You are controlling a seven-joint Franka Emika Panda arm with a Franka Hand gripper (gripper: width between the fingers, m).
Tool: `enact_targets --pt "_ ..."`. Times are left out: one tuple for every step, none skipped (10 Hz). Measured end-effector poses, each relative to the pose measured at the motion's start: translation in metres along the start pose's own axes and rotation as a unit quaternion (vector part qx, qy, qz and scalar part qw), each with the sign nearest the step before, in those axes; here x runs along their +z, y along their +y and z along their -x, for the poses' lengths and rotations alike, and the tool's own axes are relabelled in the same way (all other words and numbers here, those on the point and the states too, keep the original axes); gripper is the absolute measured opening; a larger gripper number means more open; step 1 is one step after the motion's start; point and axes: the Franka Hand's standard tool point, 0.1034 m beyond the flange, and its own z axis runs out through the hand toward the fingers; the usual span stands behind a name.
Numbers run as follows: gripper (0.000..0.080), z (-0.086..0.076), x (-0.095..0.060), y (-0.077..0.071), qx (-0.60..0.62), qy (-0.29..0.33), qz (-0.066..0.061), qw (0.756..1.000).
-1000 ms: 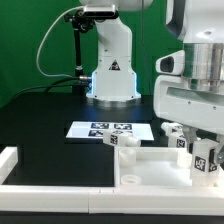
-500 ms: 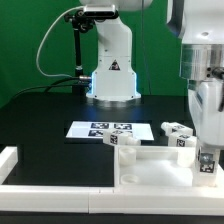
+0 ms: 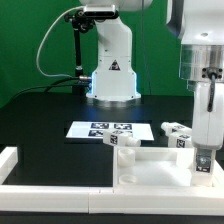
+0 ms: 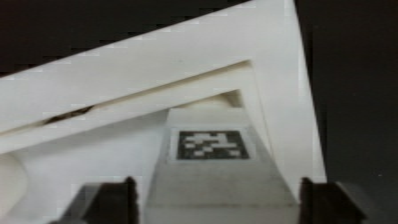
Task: Assemble one leg
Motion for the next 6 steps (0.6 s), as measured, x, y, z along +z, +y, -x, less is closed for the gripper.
enact_targets --pt "0.0505 0.001 -0.003 -0.002 -0.007 -0.001 -0.003 1.000" --pt "0.0618 0.007 -0.022 -0.008 -0.023 -0.011 -0.011 1.000" --pt "0.0640 0.011 -0.039 -0.012 -0.033 -0.020 -0.017 0.999" --pt "0.0640 0.011 -0.041 -0.013 -0.031 -0.022 -0.018 0.999" --pt "0.0648 0.011 -0.038 -0.012 -0.032 -0.021 -0.017 0.999" --pt "0.0648 0.011 -0.038 -0.012 -0.032 -0.021 -0.017 0.999"
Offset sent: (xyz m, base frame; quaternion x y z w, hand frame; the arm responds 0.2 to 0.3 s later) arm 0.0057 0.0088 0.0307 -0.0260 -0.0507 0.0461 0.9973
